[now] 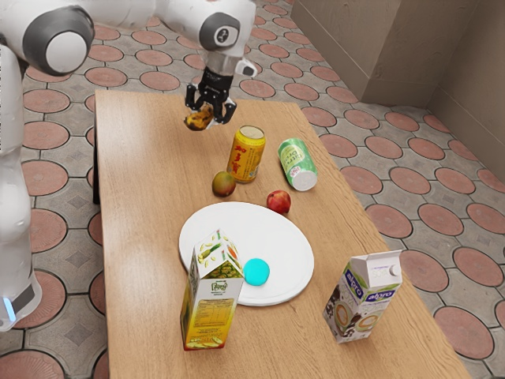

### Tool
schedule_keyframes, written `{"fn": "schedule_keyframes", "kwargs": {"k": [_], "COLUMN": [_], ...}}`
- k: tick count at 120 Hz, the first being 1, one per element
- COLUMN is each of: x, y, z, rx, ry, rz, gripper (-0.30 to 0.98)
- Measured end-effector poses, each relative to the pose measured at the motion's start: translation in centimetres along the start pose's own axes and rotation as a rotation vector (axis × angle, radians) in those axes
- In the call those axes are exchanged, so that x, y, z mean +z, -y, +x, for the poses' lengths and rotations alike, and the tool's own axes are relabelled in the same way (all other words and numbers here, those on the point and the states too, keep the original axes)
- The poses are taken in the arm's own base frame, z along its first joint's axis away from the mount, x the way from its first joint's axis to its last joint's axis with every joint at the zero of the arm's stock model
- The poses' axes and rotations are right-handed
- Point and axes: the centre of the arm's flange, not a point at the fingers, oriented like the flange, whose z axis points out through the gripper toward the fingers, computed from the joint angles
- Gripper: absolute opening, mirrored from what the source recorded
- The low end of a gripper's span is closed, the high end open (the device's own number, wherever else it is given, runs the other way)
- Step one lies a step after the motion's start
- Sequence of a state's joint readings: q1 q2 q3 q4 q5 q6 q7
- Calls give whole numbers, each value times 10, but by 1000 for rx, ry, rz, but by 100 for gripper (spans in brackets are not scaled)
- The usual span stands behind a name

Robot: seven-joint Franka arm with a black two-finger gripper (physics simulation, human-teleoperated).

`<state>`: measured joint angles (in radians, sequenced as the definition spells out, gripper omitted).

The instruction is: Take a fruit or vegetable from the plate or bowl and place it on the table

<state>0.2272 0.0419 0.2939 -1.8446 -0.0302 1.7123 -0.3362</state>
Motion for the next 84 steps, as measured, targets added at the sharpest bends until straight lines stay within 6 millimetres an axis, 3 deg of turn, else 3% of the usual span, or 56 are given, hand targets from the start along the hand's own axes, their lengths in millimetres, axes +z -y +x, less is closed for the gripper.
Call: {"fn": "schedule_keyframes", "kwargs": {"k": [15, 32, 53, 61, 73, 84], "x": [4, 3, -3, -20, -63, -83], "y": [-2, 7, 7, 8, 9, -12], "z": [8, 14, 13, 1, -33, -67], "rx": [-7, -23, -19, -5, 40, 134], "ry": [-26, -44, -55, -72, -98, -89], "rz": [-12, -26, -34, -48, -79, -85], "gripper": [17, 48, 63, 65, 67, 68]}}
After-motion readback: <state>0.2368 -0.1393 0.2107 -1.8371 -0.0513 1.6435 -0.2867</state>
